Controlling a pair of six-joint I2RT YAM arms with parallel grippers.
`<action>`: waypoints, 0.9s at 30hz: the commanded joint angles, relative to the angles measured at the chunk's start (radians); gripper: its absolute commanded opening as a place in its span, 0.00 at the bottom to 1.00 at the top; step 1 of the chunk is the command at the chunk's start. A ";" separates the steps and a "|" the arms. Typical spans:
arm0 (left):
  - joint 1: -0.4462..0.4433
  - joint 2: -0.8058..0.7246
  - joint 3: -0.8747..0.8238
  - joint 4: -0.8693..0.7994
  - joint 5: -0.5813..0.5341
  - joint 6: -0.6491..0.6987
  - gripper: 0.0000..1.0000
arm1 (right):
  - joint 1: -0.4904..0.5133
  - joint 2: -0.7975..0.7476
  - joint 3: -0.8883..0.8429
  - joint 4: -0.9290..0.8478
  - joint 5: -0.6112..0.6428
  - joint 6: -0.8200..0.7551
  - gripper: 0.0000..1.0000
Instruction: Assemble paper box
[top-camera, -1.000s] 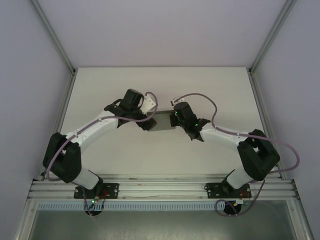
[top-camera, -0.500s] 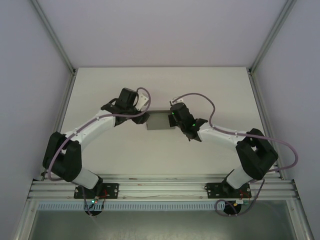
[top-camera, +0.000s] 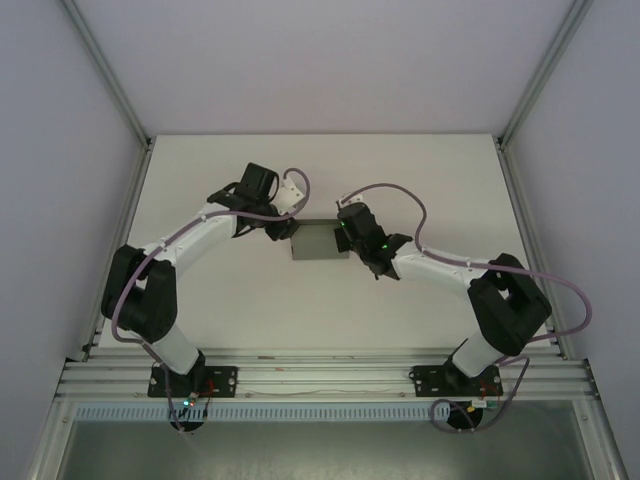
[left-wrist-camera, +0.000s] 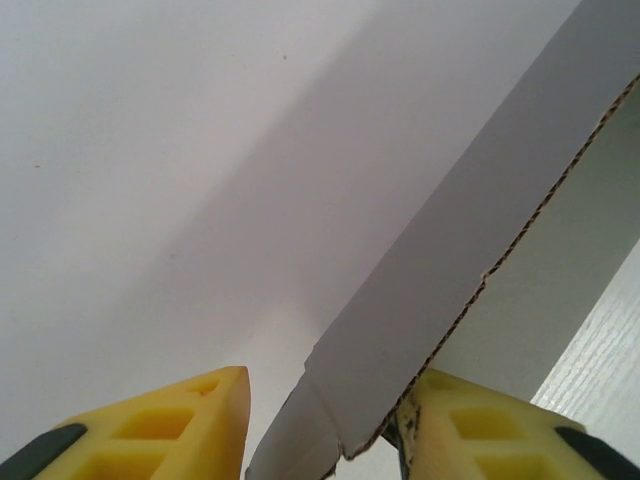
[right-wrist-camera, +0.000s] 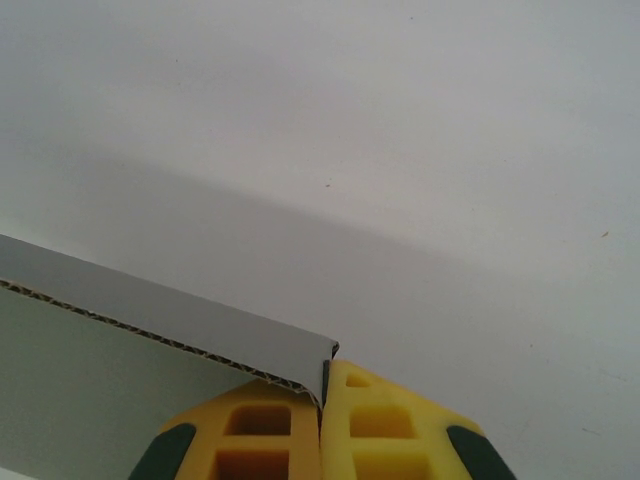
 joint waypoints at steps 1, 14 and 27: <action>0.001 0.007 0.032 -0.049 0.026 0.019 0.37 | 0.013 0.039 -0.072 -0.122 -0.019 -0.030 0.00; -0.003 -0.078 -0.038 0.022 0.011 -0.171 0.03 | 0.039 0.039 -0.074 -0.136 0.088 -0.030 0.00; -0.017 -0.162 -0.093 -0.015 0.035 -0.730 0.00 | 0.142 0.068 -0.100 -0.101 0.285 -0.004 0.00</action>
